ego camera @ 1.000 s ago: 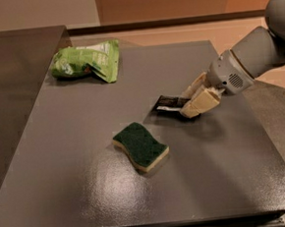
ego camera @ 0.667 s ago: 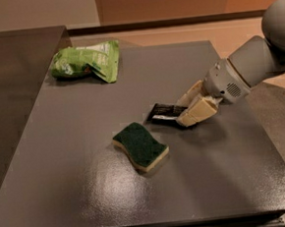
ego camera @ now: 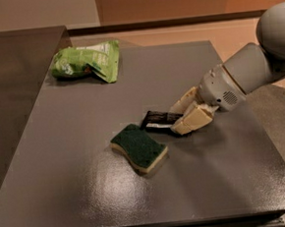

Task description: Move rxbar chocolate near sponge

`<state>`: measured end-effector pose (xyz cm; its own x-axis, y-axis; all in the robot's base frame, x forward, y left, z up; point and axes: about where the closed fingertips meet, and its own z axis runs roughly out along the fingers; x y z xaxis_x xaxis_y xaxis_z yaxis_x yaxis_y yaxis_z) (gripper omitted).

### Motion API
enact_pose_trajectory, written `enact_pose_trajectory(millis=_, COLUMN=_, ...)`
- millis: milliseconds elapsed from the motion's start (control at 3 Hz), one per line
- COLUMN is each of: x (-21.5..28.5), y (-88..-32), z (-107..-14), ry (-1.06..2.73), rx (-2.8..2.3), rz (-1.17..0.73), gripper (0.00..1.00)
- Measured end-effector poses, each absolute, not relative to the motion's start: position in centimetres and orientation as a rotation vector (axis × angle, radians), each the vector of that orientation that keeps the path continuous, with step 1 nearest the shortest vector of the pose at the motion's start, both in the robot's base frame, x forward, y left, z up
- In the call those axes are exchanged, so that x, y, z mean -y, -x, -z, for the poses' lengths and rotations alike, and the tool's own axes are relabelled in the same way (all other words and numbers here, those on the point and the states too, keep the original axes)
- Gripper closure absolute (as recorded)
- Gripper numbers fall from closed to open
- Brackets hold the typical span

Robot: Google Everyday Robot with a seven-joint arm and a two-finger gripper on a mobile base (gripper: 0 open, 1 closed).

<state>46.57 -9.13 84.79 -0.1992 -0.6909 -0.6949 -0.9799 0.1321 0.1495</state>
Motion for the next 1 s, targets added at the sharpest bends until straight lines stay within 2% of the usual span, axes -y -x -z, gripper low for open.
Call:
enact_pose_trajectory(millis=667, x=8.20, y=-45.86, z=-85.59, ry=1.613, rx=-1.902, rz=-0.862, gripper=0.13)
enact_pose_trajectory(millis=1000, x=7.90, y=-45.70, z=-85.90, ry=1.619, rx=-1.874, rz=-0.867, gripper=0.00)
